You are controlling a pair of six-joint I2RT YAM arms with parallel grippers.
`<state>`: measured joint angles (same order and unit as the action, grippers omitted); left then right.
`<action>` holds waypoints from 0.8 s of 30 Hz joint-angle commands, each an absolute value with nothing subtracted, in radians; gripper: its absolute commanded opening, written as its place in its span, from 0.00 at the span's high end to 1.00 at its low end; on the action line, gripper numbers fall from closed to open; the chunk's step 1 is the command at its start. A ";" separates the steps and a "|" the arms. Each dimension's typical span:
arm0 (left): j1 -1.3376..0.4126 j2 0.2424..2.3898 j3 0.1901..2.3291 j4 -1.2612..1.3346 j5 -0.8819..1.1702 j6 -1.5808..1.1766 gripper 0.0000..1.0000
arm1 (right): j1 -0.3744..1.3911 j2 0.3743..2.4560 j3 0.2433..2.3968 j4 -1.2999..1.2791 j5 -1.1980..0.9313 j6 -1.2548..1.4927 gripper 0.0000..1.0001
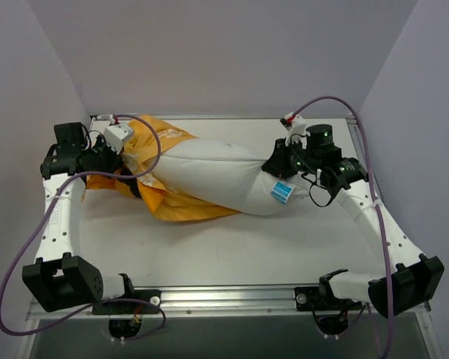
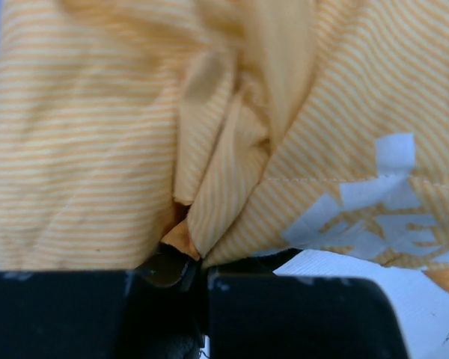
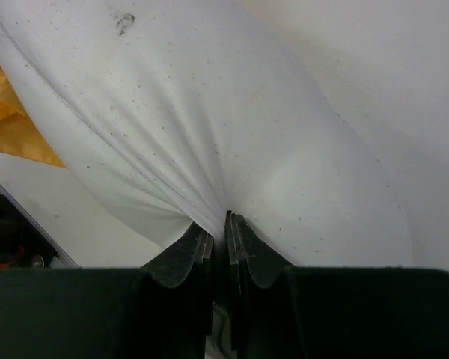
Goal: Remove the pillowcase from the pillow
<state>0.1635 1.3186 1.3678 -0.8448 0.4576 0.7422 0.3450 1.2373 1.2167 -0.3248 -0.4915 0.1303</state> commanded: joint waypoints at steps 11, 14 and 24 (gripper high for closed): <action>0.468 1.336 1.500 -0.758 0.354 0.750 0.98 | 0.186 1.134 1.388 -0.598 -0.179 0.025 1.00; 0.390 1.269 1.432 -0.797 0.409 0.718 0.98 | 0.224 1.131 1.352 -0.557 -0.331 0.011 1.00; 0.092 1.245 1.480 -0.713 0.239 0.477 0.98 | 0.469 1.261 1.466 -0.509 -0.333 -0.064 0.86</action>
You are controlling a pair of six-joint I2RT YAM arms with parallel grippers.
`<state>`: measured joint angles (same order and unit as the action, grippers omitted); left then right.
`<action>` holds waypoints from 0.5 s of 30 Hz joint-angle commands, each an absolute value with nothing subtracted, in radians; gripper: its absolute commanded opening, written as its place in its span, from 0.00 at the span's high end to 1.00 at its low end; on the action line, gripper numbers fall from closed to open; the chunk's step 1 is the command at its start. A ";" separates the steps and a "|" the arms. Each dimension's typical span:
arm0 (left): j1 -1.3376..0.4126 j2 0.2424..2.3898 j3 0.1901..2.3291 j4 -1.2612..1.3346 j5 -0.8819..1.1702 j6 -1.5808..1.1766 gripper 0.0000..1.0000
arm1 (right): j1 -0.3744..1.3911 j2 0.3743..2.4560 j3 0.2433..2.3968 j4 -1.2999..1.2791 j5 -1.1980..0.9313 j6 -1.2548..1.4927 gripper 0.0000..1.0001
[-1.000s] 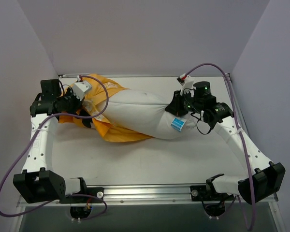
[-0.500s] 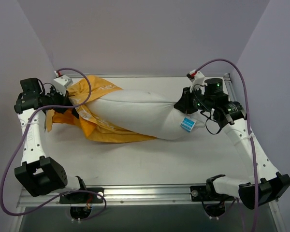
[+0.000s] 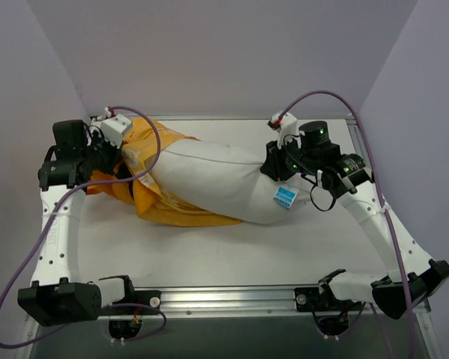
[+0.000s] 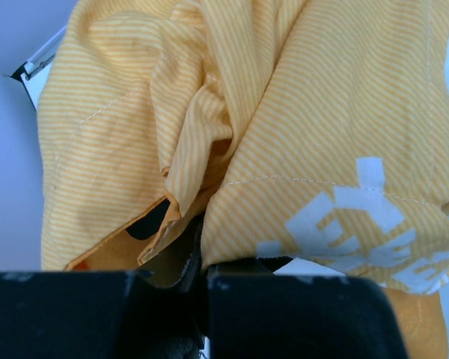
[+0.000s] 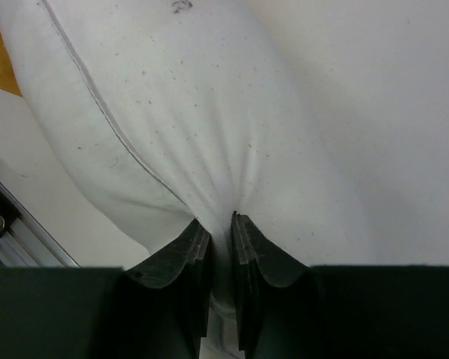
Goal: Remove the pillowcase from the pillow
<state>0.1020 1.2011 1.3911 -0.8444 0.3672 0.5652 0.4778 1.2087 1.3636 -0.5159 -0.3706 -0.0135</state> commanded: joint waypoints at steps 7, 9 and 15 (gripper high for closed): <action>0.089 1.249 1.434 -0.667 0.238 0.451 0.98 | 0.515 1.406 1.633 -0.589 -0.339 -0.120 0.36; 0.087 1.246 1.433 -0.661 0.239 0.448 0.98 | 0.563 1.434 1.686 -0.612 -0.322 -0.132 0.16; 0.075 1.262 1.457 -0.666 0.239 0.426 0.98 | 0.689 1.589 1.922 -0.672 -0.219 -0.135 0.00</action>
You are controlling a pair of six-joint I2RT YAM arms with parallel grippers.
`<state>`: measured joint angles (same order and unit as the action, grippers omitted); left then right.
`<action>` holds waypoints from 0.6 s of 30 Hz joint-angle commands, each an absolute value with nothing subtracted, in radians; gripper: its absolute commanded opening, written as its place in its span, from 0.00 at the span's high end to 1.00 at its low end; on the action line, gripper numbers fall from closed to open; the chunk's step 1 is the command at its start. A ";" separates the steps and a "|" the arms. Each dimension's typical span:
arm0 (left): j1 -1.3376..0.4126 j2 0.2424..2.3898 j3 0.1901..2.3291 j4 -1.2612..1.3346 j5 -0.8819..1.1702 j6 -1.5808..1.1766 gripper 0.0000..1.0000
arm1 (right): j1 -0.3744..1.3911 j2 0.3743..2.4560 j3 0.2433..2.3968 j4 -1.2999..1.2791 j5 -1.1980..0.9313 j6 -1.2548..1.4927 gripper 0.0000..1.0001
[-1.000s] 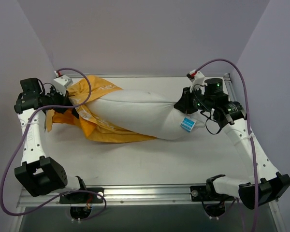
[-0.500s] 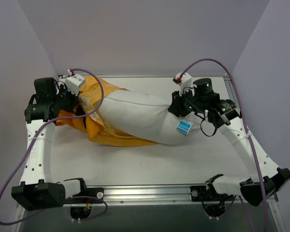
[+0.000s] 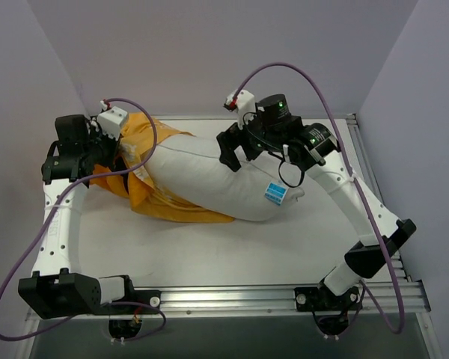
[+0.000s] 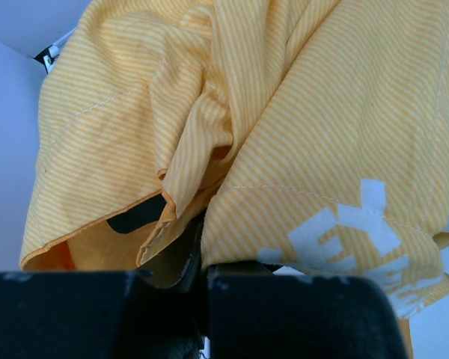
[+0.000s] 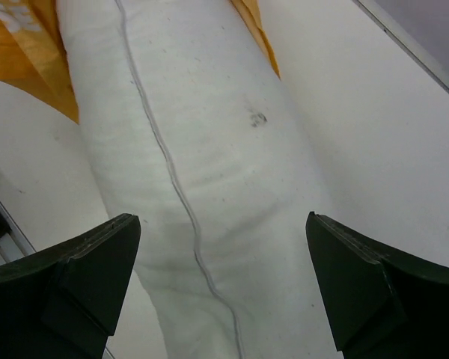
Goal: Remove the pillowcase from the pillow
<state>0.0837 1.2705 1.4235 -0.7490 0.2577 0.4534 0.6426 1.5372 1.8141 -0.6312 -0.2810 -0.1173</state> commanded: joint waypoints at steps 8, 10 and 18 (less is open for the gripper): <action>0.057 1.266 1.468 -0.667 0.219 0.423 0.98 | 0.805 1.773 2.101 -0.732 -0.157 -0.140 0.00; 0.058 1.266 1.468 -0.672 0.216 0.426 0.98 | 0.814 1.813 2.103 -0.736 -0.137 -0.140 0.00; 0.058 1.266 1.474 -0.676 0.204 0.430 0.98 | 0.821 1.931 1.925 -0.697 -0.094 -0.172 0.00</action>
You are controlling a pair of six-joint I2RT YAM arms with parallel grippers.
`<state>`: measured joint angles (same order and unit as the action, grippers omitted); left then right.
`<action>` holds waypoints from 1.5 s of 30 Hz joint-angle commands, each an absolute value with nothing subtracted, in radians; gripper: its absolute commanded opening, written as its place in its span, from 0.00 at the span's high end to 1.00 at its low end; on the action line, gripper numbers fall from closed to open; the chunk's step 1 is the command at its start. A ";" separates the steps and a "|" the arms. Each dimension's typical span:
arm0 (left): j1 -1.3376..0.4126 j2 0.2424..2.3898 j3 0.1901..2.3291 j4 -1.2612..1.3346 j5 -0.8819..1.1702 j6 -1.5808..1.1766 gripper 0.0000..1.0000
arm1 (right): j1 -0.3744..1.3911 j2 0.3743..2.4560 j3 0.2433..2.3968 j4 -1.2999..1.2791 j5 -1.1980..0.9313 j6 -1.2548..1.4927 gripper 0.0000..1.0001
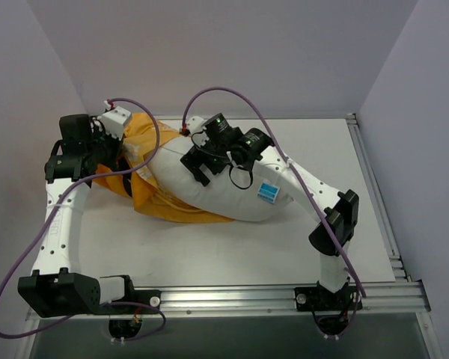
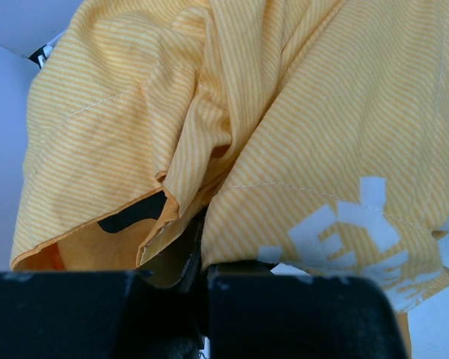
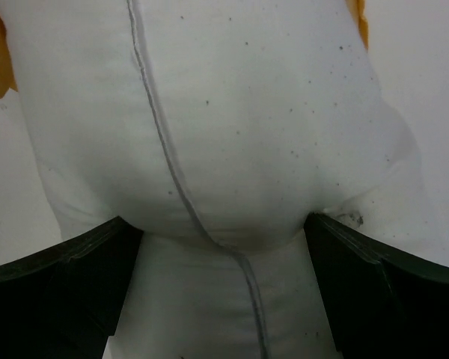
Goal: Remove the pillowcase from the pillow
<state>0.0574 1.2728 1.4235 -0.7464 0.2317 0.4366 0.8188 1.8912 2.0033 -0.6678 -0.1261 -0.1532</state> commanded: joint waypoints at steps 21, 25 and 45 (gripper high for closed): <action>0.063 1.267 1.491 -0.683 0.173 0.445 0.98 | 0.735 1.939 1.618 -0.577 0.095 -0.077 1.00; 0.083 1.276 1.491 -0.686 0.153 0.460 0.98 | 0.605 1.771 1.510 -0.491 0.040 -0.011 1.00; 0.359 1.350 1.591 -0.716 0.199 0.491 0.98 | 0.181 1.341 1.371 -0.597 -0.008 -0.066 1.00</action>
